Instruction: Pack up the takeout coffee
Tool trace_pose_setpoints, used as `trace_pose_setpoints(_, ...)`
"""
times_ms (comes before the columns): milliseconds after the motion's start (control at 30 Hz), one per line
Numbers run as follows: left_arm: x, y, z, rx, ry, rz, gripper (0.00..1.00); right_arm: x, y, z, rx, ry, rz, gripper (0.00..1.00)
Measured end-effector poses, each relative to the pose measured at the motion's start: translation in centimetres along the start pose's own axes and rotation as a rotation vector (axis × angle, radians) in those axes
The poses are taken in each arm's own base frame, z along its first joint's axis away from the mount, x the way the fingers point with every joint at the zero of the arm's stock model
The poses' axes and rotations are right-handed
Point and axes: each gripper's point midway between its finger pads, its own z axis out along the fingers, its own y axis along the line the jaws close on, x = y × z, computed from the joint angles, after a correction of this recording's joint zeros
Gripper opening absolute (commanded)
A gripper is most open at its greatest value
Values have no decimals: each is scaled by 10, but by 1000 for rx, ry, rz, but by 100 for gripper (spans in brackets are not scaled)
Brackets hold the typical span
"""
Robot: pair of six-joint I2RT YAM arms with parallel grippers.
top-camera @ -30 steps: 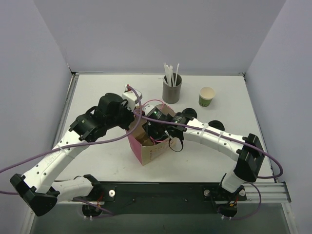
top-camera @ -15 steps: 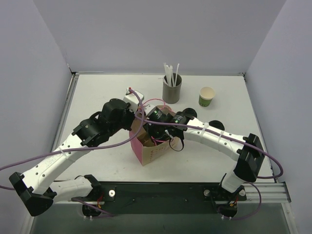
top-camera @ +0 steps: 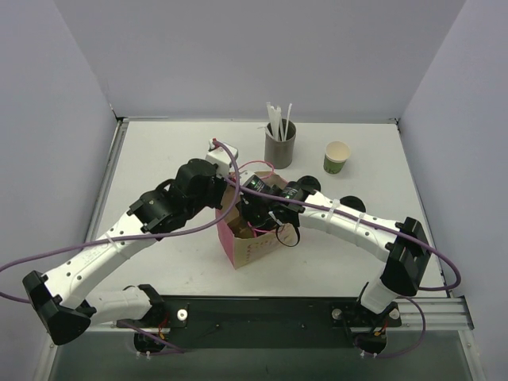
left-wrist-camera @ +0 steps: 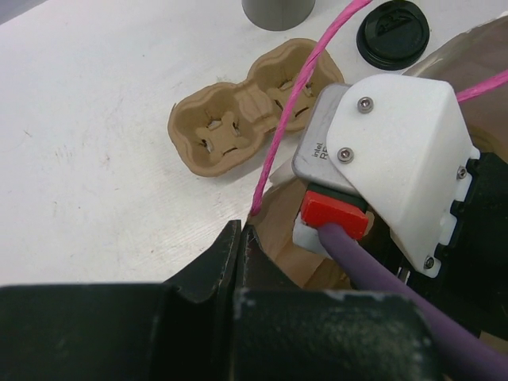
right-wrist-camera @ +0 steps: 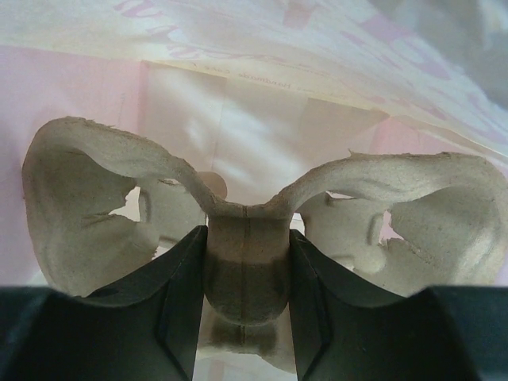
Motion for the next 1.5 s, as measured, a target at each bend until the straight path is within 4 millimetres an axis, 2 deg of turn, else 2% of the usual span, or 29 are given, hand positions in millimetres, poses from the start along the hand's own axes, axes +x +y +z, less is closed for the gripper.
trace_pose_setpoints(567,-2,-1,6,-34,7,-78,0,3,-1,3,5,7,-3,24)
trace_pose_setpoints(1500,3,-1,6,-34,24,-74,0,1,0,9,10,11,-5,24)
